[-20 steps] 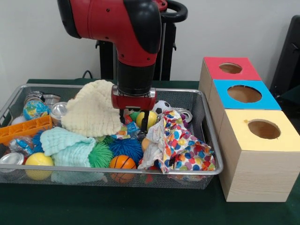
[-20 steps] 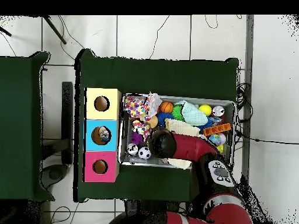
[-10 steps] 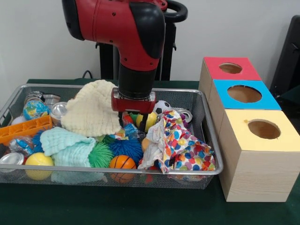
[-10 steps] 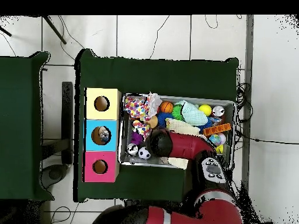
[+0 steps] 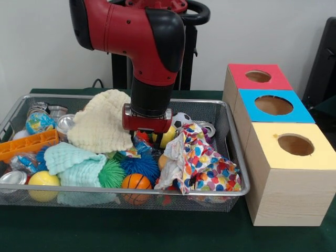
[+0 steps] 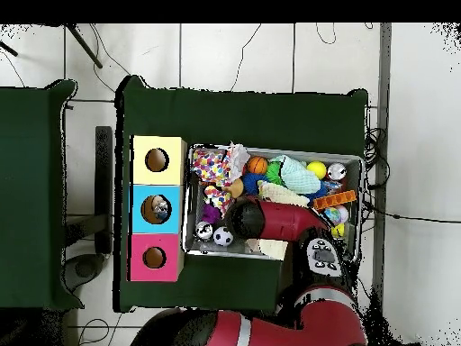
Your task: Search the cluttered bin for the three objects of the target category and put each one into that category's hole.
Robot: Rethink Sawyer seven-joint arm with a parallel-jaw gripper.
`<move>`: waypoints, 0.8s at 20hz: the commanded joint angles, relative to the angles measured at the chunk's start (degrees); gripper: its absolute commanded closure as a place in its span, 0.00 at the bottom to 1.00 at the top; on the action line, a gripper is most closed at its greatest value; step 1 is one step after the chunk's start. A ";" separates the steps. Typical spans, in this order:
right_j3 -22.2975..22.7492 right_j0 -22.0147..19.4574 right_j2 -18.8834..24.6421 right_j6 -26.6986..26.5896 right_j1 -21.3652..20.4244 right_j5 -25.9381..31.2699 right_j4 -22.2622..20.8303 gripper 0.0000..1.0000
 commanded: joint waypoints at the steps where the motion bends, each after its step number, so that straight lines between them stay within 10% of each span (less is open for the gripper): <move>1: -7.82 -2.99 0.36 6.92 8.66 -8.54 -2.19 0.00; 10: -7.03 -4.68 2.69 5.13 7.88 -7.07 -2.49 0.00; 11: -7.03 -4.73 2.76 5.08 7.86 -6.88 -2.44 1.00; 16: -6.71 -5.42 3.62 4.37 7.54 -6.10 -2.52 1.00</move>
